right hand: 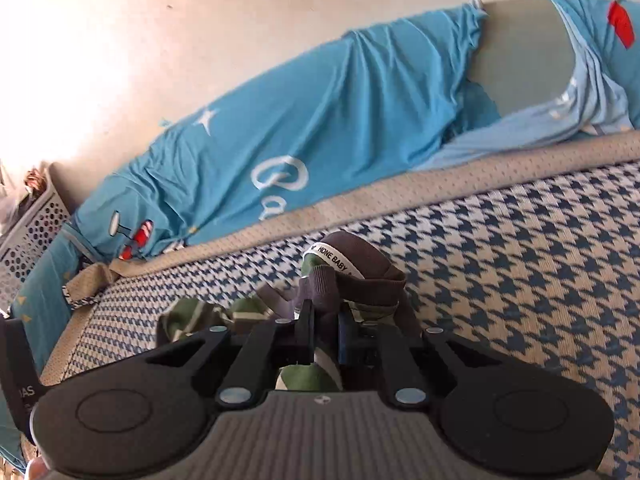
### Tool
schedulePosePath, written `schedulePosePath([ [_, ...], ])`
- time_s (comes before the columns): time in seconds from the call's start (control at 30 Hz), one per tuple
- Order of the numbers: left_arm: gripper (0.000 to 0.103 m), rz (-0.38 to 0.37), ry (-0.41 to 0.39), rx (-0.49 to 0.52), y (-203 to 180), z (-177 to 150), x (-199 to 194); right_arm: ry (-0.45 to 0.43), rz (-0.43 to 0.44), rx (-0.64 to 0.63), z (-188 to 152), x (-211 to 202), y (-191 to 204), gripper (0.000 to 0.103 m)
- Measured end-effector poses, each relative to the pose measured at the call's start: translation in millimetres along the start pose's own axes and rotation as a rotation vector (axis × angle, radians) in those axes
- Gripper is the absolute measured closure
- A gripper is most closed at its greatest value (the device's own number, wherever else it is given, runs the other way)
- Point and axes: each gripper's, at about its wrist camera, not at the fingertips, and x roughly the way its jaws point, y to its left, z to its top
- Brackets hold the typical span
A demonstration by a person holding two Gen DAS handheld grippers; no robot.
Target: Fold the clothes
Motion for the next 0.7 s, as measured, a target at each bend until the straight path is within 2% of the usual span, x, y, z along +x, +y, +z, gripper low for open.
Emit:
schedulePosePath([
  [0.1,0.058,0.136,-0.074,0.027,4,8,-6,-0.085,0.089,-0.08,0,-5,20,0.091],
  [0.17,0.057,0.224,-0.094,-0.007,16,15,-7,-0.09,0.161,-0.136,-4,-4,34,0.091],
  [0.23,0.058,0.289,-0.098,-0.058,32,21,-7,-0.073,0.228,-0.17,-11,0,47,0.088],
  [0.3,0.057,0.313,-0.093,-0.105,47,26,-8,-0.017,0.285,-0.18,-20,7,58,0.084],
  [0.33,0.055,0.303,-0.09,-0.13,52,30,-9,0.015,0.303,-0.187,-25,11,62,0.079],
  [0.4,0.046,0.25,-0.1,-0.178,58,36,-15,0.071,0.313,-0.21,-35,19,68,0.077],
  [0.47,0.028,0.154,-0.118,-0.186,55,40,-21,0.12,0.311,-0.235,-43,27,74,0.077],
  [0.6,0.018,0.0,-0.128,-0.126,36,38,-26,0.193,0.31,-0.262,-51,41,82,0.073],
  [0.7,0.017,-0.062,-0.065,-0.073,24,28,-17,0.222,0.311,-0.284,-51,42,82,0.068],
])
